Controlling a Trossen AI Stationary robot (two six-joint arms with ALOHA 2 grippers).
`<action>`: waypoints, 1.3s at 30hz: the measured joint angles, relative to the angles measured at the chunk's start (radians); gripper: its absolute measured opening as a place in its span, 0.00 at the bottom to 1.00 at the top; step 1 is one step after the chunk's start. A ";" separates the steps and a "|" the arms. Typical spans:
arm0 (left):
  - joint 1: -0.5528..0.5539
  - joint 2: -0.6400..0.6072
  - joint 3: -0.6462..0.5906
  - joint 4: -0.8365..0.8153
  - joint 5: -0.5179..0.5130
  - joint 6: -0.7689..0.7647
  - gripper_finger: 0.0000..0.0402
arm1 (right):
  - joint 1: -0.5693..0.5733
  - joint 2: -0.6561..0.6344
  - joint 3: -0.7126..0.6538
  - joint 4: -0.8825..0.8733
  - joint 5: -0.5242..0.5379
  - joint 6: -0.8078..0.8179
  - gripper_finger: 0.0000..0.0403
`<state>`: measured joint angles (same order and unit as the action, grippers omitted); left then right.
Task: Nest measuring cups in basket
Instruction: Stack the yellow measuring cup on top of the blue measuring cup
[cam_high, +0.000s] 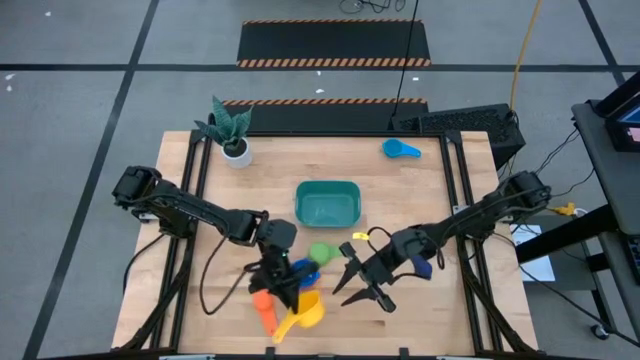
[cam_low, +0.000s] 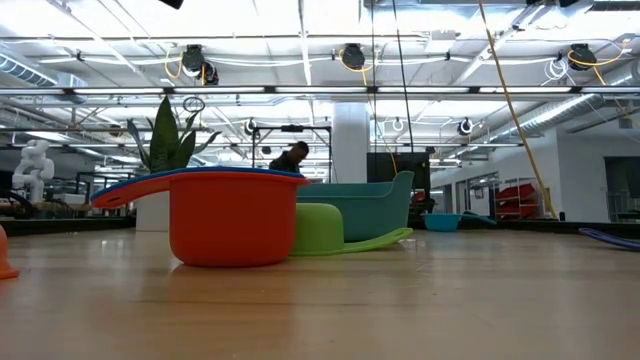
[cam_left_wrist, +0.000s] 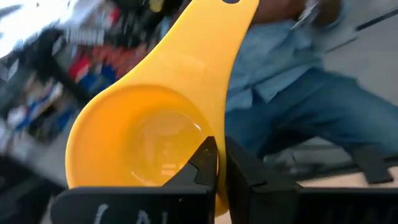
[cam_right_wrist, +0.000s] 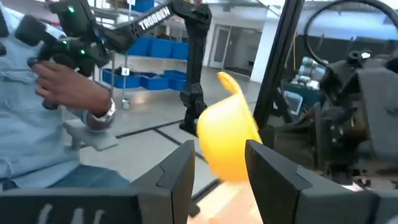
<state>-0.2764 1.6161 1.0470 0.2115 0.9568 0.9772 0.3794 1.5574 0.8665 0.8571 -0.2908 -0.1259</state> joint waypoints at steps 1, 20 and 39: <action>-0.001 0.000 0.000 0.008 0.029 0.013 0.02 | 0.000 0.004 0.000 0.010 0.003 -0.017 0.34; -0.007 0.000 0.000 0.102 0.117 0.203 0.02 | 0.049 0.201 0.129 0.236 0.157 -0.039 0.34; -0.003 0.000 0.000 -0.027 0.126 0.139 0.05 | 0.041 0.202 0.129 0.162 0.157 -0.050 0.34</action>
<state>-0.2790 1.6165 1.0466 0.1845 1.0824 1.1160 0.4208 1.7592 0.9955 1.0192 -0.1339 -0.1763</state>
